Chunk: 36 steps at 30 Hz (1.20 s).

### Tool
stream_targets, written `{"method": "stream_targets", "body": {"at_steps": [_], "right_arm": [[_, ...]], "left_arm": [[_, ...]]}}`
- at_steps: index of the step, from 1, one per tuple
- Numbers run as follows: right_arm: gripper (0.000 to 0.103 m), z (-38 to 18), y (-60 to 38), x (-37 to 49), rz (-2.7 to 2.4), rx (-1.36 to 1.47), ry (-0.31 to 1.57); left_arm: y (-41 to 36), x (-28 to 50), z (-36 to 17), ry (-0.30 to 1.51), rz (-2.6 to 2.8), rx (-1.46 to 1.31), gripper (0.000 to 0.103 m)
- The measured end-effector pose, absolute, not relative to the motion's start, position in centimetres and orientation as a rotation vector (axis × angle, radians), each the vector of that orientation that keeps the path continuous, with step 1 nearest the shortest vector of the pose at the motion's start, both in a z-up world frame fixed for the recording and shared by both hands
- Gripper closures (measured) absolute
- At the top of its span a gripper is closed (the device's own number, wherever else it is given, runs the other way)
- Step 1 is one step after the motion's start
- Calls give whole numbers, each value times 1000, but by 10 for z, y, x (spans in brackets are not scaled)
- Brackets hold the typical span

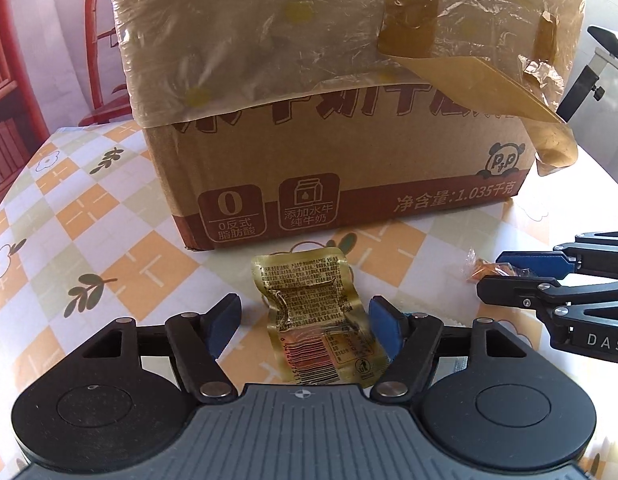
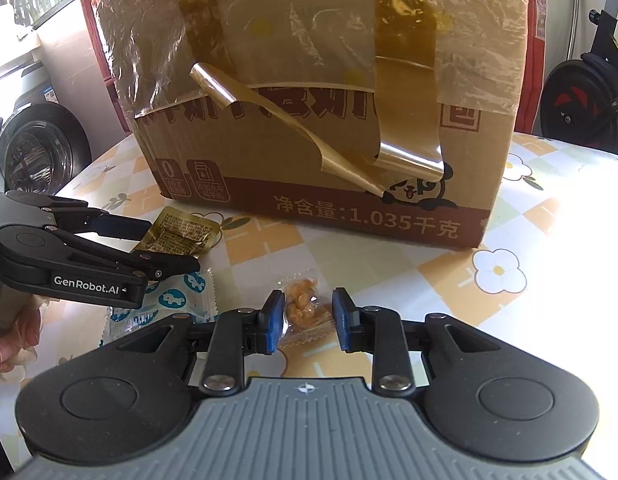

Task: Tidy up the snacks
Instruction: 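Grasp the gold foil packet with the left gripper while the right grasps the small clear snack packet, then carry both packets over the lined box and open both grippers to drop them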

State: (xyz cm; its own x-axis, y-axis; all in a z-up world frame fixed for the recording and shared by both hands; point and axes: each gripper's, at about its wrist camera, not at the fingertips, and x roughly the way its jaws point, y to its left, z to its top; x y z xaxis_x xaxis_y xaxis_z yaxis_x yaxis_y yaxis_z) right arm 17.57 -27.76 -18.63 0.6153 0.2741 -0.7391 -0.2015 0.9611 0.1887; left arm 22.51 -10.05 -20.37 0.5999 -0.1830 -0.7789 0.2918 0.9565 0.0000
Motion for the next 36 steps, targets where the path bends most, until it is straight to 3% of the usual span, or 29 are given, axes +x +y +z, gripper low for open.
{"method": "stream_targets", "body": {"at_steps": [8, 10, 11, 17, 26, 27, 28, 30, 34, 36], "right_arm": [[74, -186, -279, 175, 271, 97, 862], [74, -186, -279, 175, 269, 100, 861], [74, -186, -279, 175, 268, 102, 861], [75, -185, -280, 172, 268, 111, 859], [76, -176, -283, 160, 262, 155, 824], [80, -173, -282, 158, 267, 150, 814], [93, -171, -281, 157, 273, 144, 804], [97, -165, -278, 155, 288, 132, 785], [97, -167, -273, 159, 292, 111, 822], [92, -167, -275, 158, 279, 116, 825]], "left_arm": [[-104, 226, -200, 916, -185, 84, 30], [-103, 224, -199, 912, -167, 86, 35], [-102, 223, -198, 907, -157, 83, 45], [-68, 212, -190, 891, -192, -78, 58], [-45, 180, -172, 810, -166, -62, 59], [-44, 178, -169, 799, -164, -57, 59], [-43, 175, -165, 783, -161, -51, 59], [-43, 170, -159, 765, -159, -42, 59], [-43, 164, -156, 755, -155, -32, 59], [-44, 162, -156, 753, -155, -32, 59]]}}
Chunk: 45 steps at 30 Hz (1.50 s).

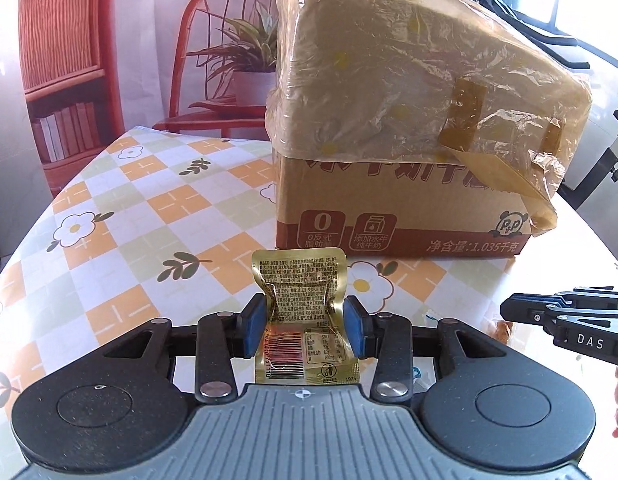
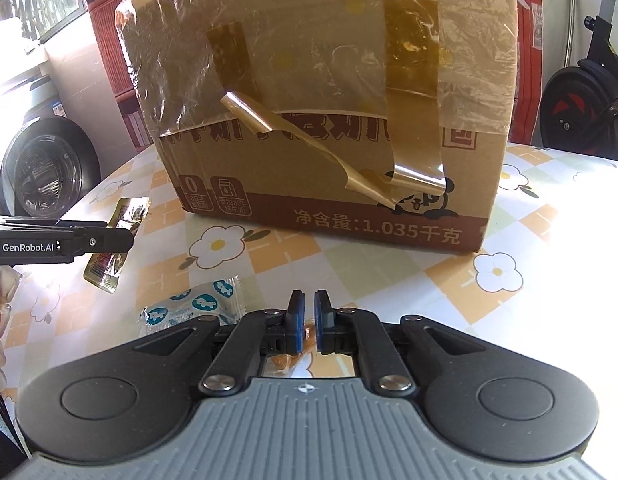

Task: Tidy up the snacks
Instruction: 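Carry both packets over the lined box and open both grippers to drop them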

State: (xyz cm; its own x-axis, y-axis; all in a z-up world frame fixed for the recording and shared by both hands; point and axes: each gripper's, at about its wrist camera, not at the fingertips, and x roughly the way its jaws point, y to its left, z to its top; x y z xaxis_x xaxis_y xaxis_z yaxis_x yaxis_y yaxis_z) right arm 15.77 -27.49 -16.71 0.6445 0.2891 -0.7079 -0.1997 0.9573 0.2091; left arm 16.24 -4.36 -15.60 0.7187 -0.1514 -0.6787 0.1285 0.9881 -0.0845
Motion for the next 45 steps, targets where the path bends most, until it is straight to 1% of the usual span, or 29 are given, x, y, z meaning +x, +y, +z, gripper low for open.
{"method": "stream_targets", "body": {"at_steps": [2, 3, 5, 7, 10, 13, 16, 18, 20, 21, 22, 25, 35, 37, 39, 45], "right_arm": [[91, -167, -278, 155, 274, 120, 823], [88, -167, -278, 154, 279, 121, 831], [85, -168, -278, 153, 278, 122, 850], [79, -166, -278, 150, 261, 122, 858], [78, -162, -277, 148, 241, 132, 881], [72, -157, -275, 147, 204, 136, 914], [71, -154, -274, 147, 198, 159, 948], [71, -156, -273, 148, 205, 194, 982], [66, -161, -274, 149, 213, 257, 1012], [62, -164, -275, 150, 207, 289, 1026], [62, -168, -277, 152, 188, 320, 1041], [61, -171, -281, 157, 158, 373, 1032], [61, -174, -278, 173, 175, 346, 993], [68, -176, -278, 176, 174, 322, 1002], [71, -177, -275, 176, 182, 270, 999], [75, -179, -261, 172, 217, 113, 976]], "left_arm": [[-44, 163, -159, 755, -156, -32, 59], [-45, 162, -159, 756, -156, -32, 59], [-45, 162, -161, 757, -158, -31, 59], [-46, 162, -161, 756, -162, -30, 59], [-46, 162, -162, 756, -166, -31, 59], [-46, 163, -164, 760, -167, -36, 59], [-46, 163, -165, 764, -168, -34, 59], [-47, 163, -165, 765, -169, -32, 59], [-47, 163, -165, 764, -172, -31, 59], [-47, 162, -165, 764, -172, -30, 59], [-47, 162, -165, 764, -173, -30, 59], [-46, 162, -165, 766, -172, -32, 58], [-45, 162, -166, 768, -165, -36, 58], [-46, 162, -167, 768, -164, -35, 58], [-46, 162, -167, 768, -166, -34, 58], [-48, 161, -167, 766, -172, -30, 58]]}}
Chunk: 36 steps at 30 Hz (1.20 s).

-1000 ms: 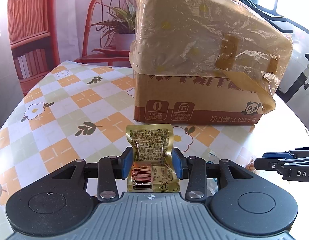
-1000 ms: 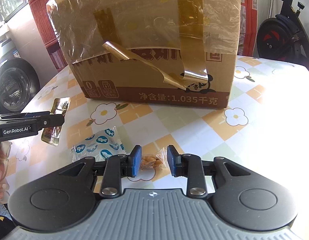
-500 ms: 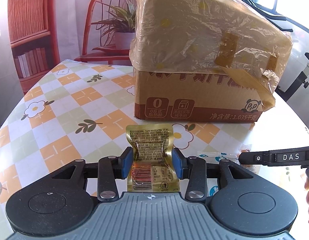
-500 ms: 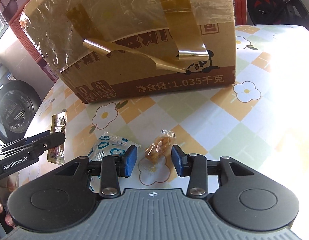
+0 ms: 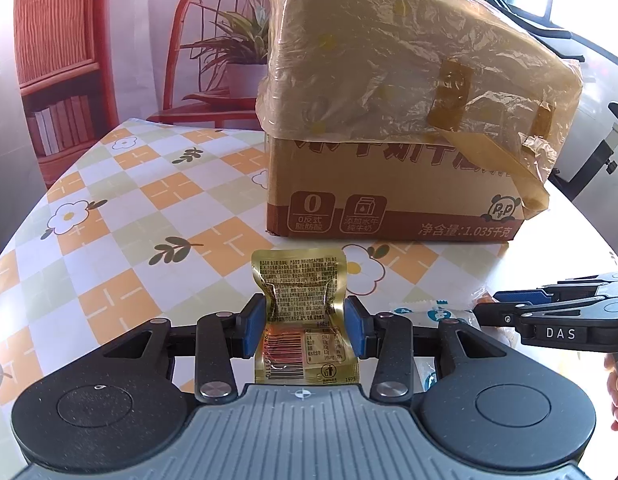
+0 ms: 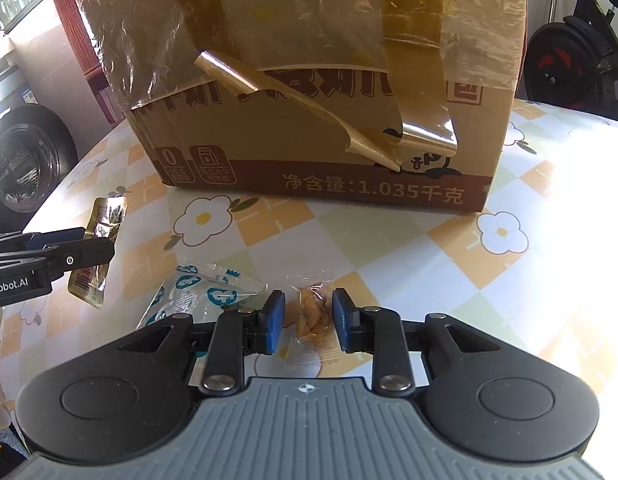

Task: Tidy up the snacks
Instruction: 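Carry both packets over the lined box and open both grippers to drop them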

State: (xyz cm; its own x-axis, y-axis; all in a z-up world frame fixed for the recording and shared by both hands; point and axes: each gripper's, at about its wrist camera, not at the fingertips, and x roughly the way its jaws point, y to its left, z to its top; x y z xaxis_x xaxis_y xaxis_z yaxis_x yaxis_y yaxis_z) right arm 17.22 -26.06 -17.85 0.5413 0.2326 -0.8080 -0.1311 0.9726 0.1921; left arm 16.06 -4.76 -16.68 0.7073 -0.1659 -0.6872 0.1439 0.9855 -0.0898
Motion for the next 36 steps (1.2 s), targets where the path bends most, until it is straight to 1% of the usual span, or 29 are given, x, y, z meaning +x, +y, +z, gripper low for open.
{"method": "stream_targets", "body": {"at_steps": [2, 3, 6, 10, 17, 23, 27, 31, 36], "right_arm": [[77, -179, -256, 171, 225, 69, 967], [83, -180, -255, 170, 224, 49, 963], [84, -179, -258, 169, 230, 34, 952], [84, -164, -258, 159, 256, -6, 869], [84, -119, -247, 140, 339, -156, 625], [84, -65, -260, 150, 327, -105, 457], [84, -25, -272, 170, 308, -61, 361], [84, -5, -286, 200, 261, -11, 350], [84, -12, -300, 241, 174, 21, 426]], "left_arm": [[-48, 160, -166, 762, -173, -30, 58], [-47, 159, -165, 759, -173, -31, 58], [-47, 157, -161, 738, -177, -21, 58], [-45, 156, -148, 683, -171, -13, 58], [-45, 152, -109, 558, -180, -3, 58], [-46, 160, -53, 405, -207, -7, 58], [-53, 179, -20, 348, -254, -39, 58], [-69, 210, 3, 327, -271, -43, 58], [-93, 253, 7, 362, -296, -6, 56]]}}
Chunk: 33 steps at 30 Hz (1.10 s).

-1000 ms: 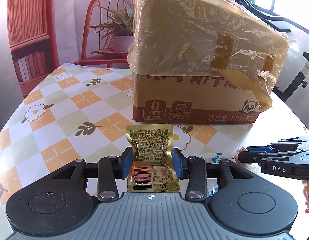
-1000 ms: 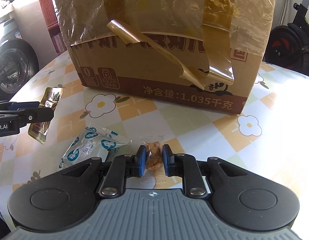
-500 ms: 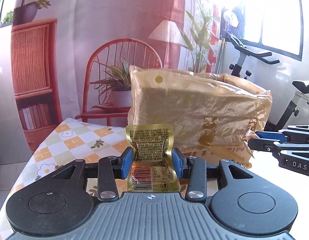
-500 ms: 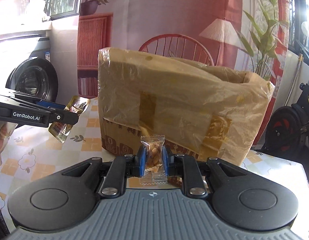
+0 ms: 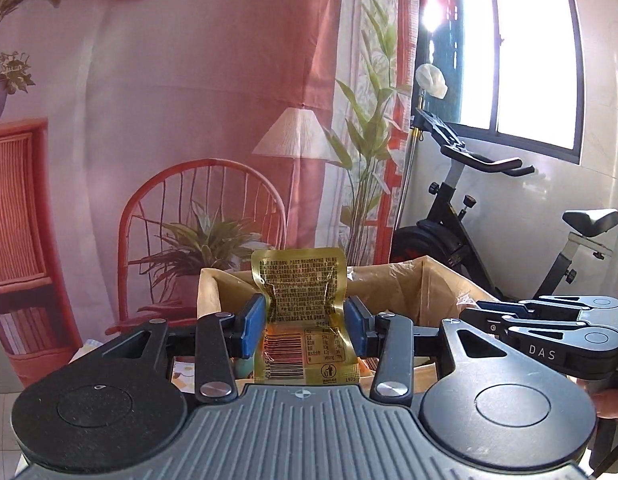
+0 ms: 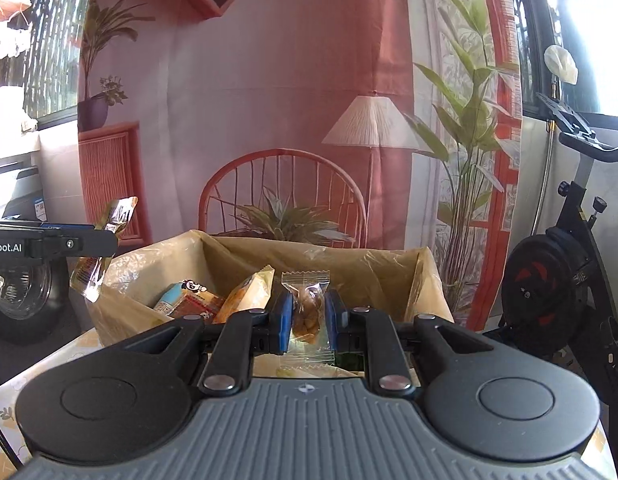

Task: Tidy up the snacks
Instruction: 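Carry both packets over the lined box and open both grippers to drop them, then move both grippers back toward the white blue-dotted packet on the table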

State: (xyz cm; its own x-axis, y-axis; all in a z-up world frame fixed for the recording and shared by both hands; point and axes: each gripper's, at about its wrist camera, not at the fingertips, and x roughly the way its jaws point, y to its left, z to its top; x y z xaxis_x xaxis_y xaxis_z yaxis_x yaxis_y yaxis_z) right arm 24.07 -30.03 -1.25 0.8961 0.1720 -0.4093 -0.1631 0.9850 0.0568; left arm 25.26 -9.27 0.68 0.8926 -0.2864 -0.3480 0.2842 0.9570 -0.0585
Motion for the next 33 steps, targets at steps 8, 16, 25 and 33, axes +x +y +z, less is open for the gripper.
{"method": "stream_targets", "body": {"at_steps": [8, 16, 25, 33], "right_arm": [[55, -19, -312, 245, 114, 121, 460], [41, -16, -312, 210, 174, 137, 415], [5, -23, -295, 170, 211, 147, 411], [0, -43, -280, 153, 208, 112, 462]], "left_arm": [[-85, 277, -3, 419, -247, 22, 41], [-48, 243, -4, 450, -277, -32, 36], [-25, 201, -24, 475, -316, -49, 17], [-18, 189, -62, 554, -271, -66, 13]]}}
